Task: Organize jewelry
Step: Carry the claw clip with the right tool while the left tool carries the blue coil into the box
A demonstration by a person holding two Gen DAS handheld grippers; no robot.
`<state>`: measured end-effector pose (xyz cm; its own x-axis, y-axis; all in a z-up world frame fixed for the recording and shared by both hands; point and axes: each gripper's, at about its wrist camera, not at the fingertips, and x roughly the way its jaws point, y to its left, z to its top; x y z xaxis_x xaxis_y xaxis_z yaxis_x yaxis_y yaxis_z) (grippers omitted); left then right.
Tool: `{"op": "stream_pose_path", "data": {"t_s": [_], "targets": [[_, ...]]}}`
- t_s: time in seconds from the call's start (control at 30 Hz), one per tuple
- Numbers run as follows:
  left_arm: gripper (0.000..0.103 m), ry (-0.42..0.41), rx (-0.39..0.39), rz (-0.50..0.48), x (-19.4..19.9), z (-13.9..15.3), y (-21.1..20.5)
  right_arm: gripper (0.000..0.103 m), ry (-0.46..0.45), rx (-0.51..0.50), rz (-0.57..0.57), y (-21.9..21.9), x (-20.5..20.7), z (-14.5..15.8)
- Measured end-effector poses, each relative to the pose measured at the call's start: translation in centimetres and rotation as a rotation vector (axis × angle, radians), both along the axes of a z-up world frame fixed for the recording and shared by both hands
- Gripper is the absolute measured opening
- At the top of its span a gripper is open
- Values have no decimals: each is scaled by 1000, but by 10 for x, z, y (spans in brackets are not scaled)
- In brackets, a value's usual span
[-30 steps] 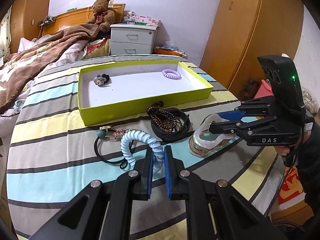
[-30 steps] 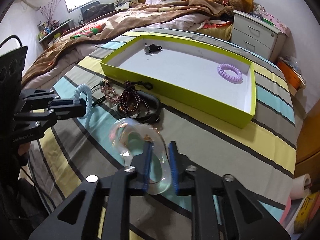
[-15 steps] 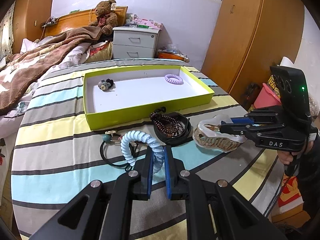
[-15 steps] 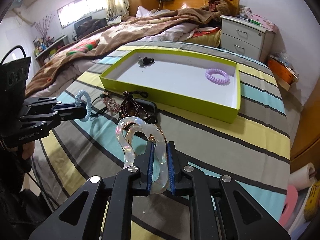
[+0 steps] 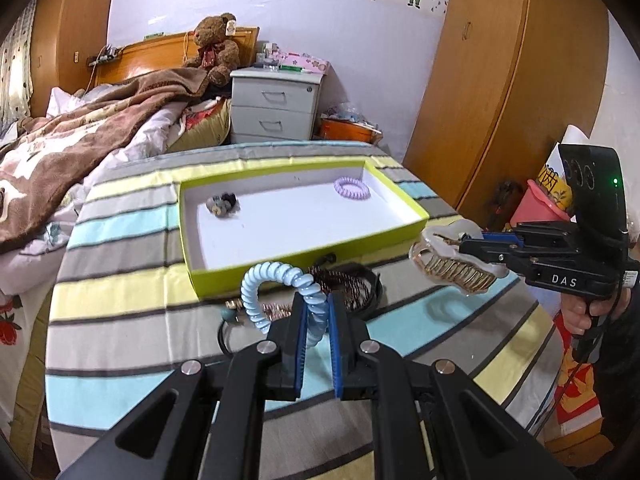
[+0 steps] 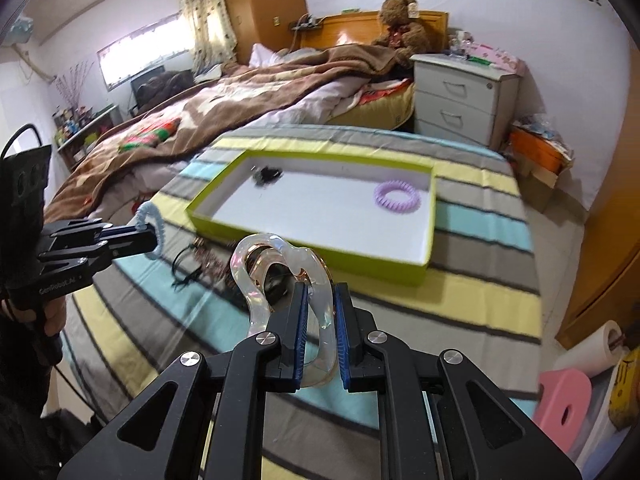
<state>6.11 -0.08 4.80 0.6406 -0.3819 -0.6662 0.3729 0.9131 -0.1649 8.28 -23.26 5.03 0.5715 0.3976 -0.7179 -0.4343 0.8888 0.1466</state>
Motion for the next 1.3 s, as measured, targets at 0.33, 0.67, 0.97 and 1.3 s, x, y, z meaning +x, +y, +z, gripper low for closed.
{"op": "stream_pose_path", "data": {"t_s": [0.33, 0.67, 0.97, 1.3], "targets": [[11, -33, 16, 27, 33, 21, 5, 14, -11, 19, -111, -9, 33, 12], [11, -16, 20, 43, 73, 17, 7, 14, -10, 19, -209, -5, 81, 16], [11, 29, 32, 55, 102, 1, 4, 14, 63, -11, -266, 0, 117, -10], [11, 90, 37, 72, 121, -20, 3, 14, 95, -66, -269, 4, 129, -29]]}}
